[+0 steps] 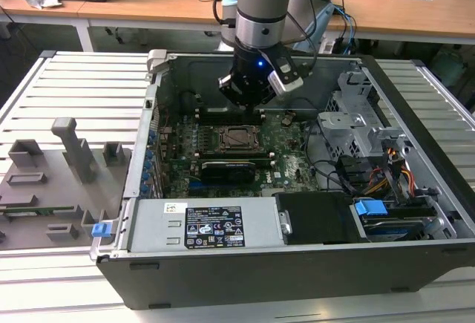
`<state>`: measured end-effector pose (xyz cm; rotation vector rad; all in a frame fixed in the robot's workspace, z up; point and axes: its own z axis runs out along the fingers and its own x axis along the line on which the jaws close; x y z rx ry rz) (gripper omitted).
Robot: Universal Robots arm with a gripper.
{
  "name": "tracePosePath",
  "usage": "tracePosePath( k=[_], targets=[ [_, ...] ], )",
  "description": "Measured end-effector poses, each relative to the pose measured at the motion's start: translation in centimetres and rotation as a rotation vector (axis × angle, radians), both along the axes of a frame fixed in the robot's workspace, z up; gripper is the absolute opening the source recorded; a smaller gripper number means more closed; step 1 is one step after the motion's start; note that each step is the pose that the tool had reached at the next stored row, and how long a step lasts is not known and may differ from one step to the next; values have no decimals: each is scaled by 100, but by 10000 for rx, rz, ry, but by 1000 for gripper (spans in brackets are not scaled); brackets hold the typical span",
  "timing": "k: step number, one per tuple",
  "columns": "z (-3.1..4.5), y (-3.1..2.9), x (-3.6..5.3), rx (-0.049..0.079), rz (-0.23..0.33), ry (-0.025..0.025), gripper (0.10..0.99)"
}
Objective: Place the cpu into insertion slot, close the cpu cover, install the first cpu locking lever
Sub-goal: 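Install the first cpu locking lever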
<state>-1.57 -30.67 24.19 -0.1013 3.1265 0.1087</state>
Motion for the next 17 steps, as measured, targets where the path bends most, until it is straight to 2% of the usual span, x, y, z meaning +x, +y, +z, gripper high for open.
tracePosePath(
  k=[3,9,14,17],
  targets=[
    [-2,-67,0,1,0,0,102],
    [-4,-131,0,0,0,0,102],
    [-4,-170,0,-4,1,0,102],
    [5,-174,-1,-7,-3,1,102]
  ],
)
